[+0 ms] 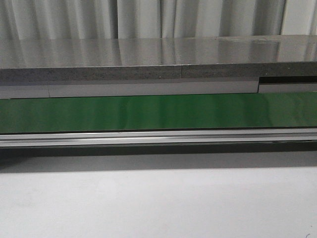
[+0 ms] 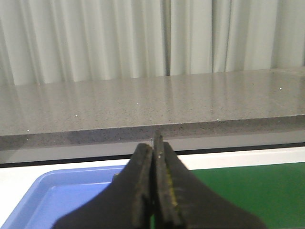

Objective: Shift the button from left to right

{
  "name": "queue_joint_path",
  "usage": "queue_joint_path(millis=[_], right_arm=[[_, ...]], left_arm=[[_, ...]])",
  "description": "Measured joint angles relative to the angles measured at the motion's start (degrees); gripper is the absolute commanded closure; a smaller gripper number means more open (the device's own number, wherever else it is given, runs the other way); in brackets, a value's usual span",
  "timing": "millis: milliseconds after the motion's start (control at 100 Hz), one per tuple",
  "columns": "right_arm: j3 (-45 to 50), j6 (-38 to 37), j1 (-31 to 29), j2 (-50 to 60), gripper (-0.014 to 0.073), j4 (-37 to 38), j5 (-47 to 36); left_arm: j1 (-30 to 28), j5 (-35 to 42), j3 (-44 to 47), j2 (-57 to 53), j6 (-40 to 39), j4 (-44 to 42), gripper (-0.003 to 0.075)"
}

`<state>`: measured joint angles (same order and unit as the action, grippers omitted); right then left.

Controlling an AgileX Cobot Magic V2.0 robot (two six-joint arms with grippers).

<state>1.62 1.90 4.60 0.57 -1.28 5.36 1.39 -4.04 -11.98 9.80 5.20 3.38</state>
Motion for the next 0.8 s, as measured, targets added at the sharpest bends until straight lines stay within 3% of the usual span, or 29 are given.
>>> queue_joint_path(millis=[180,420,800], right_arm=[[0.0,0.0,0.0,0.0,0.066,0.0,0.0],[0.0,0.0,0.0,0.0,0.066,0.0,0.0],[0.0,0.0,0.0,0.0,0.066,0.0,-0.09]], left_arm=[[0.0,3.69,4.72,-0.85,-5.2,-4.16,0.0741],[0.0,5.06,11.94,-6.8,-5.2,-4.6,0.0741],[0.0,5.16,12.07,-10.02,-5.51,-4.6,0.0741]])
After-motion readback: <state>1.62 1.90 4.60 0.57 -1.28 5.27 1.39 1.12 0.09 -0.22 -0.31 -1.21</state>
